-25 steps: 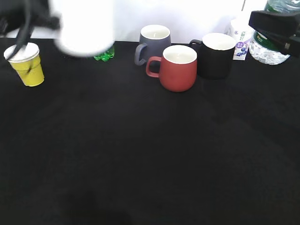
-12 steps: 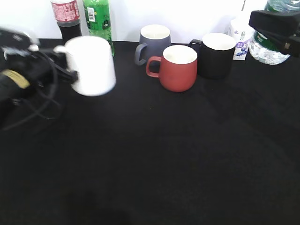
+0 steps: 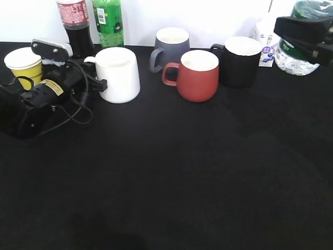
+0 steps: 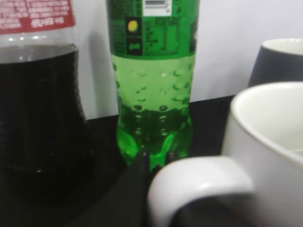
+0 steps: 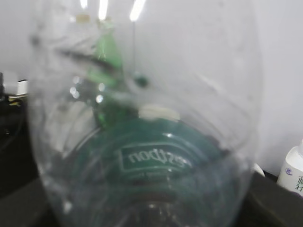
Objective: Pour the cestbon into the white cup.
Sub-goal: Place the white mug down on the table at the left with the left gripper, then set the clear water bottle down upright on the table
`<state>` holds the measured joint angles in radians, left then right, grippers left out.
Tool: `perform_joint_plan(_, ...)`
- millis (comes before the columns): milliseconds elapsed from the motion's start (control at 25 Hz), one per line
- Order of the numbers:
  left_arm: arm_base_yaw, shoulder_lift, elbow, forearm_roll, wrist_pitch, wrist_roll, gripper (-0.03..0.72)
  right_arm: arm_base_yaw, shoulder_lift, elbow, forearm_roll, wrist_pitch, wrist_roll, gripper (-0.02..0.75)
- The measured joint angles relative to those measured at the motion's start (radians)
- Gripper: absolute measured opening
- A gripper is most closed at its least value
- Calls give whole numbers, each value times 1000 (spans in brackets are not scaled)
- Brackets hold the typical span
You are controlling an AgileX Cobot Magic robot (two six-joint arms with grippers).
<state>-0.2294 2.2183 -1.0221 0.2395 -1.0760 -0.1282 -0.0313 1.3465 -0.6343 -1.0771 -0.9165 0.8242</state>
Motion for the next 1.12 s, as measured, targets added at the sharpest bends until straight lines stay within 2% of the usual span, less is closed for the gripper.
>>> perform_joint_plan(80,0,-24,35,-5,-9,-4,284,0,0,0,4,0,0,491)
perform_joint_plan(120,0,-40,60,-9,-10,-4,314,0,0,0,10,0,0,491)
perform_joint_plan(240,0,-102,159,-14,-27,-4,330,0,0,0,27,0,0,491)
perform_joint_plan(360,0,-176,314,4,-91,-6,333,0,0,0,66,4,0,491)
perform_joint_plan(440,0,-251,429,21,-128,-20,333,0,8,0,160,86,0,491)
perform_joint_plan(520,0,-349,546,52,-129,-34,333,0,67,0,301,175,-26,491)
perform_joint_plan(600,0,-503,612,85,-130,-55,333,0,171,0,406,157,-212,491)
perform_joint_plan(680,0,-654,621,111,-61,-72,333,0,275,-1,485,81,-410,491)
perform_joint_plan(720,0,-717,621,128,-4,-75,333,0,394,-1,630,-4,-543,491)
perform_joint_plan(800,0,-778,622,140,52,-76,333,0,540,-2,803,-142,-610,491)
perform_joint_plan(880,0,-782,622,142,66,-76,333,0,627,-19,836,-191,-634,491)
perform_joint_plan(1040,0,-783,623,142,72,-76,333,0,652,-43,837,-175,-687,492)
perform_joint_plan(1120,0,-783,623,142,72,-76,333,0,652,-51,832,-114,-689,563)
